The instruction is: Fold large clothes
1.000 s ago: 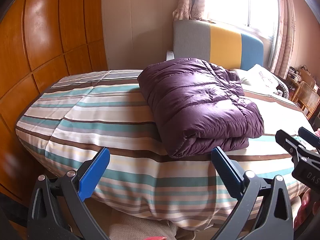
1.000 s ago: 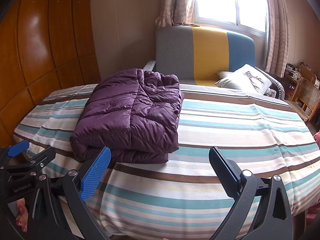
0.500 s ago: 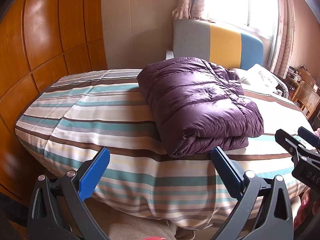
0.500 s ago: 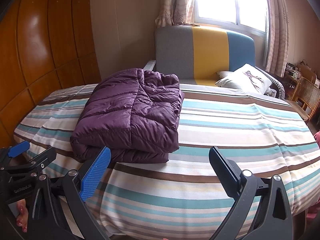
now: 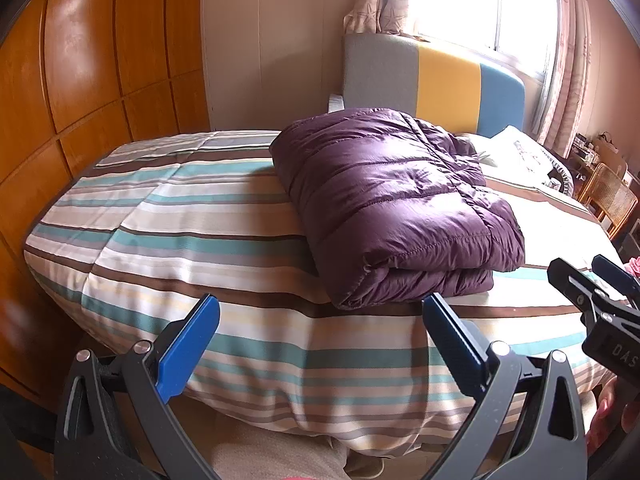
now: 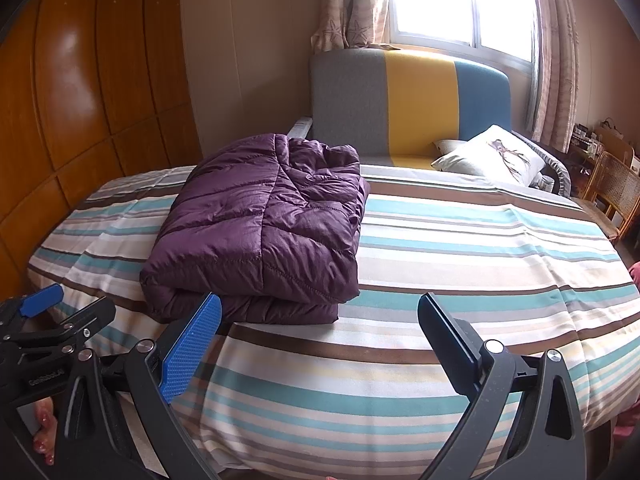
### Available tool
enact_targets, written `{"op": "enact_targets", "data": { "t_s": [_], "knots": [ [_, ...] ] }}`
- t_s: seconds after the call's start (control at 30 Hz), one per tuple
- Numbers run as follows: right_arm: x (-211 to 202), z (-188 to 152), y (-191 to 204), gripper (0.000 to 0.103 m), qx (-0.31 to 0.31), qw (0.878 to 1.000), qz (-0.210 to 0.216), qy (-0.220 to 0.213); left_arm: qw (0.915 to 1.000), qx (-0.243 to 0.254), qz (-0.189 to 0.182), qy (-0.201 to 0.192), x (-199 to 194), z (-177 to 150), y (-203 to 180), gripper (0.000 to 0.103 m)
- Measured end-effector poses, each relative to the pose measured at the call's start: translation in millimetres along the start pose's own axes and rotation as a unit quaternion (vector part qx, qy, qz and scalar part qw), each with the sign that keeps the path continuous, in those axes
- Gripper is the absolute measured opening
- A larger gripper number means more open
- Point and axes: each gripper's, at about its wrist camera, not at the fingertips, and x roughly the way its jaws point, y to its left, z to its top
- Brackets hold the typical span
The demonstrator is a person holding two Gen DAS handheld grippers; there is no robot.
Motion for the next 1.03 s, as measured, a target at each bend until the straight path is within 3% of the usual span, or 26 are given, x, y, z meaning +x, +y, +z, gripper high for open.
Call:
{"op": "enact_targets", "data": {
  "t_s": [0.47, 0.73, 0.93, 1.03],
  "knots": [
    [-0.1, 0.0, -1.7, 0.098, 0.002, 1.0, 0.001, 0.0, 0.9999, 0.005, 0.005, -0.007, -2.4, -1.4, -2.9, 0.101],
    [2.5, -0.9, -4.2, 0.098, 0.005, 1.0, 0.001, 0.004, 0.9998, 0.002, -0.016, -0.015, -7.1, -2.0, -4.1, 0.101],
    [8.5, -3.4, -6.4, 0.098, 0.007, 1.0, 0.001, 0.015, 0.9997, -0.01, 0.008, 0.021, 8.8, -3.1, 1.1, 0.101],
    [14.6, -3.8, -9.4, 0.098, 0.01, 1.0, 0.001, 0.022, 0.9993, -0.02, 0.025, 0.021, 15.5, -1.2, 8.6, 0.101]
  ]
}}
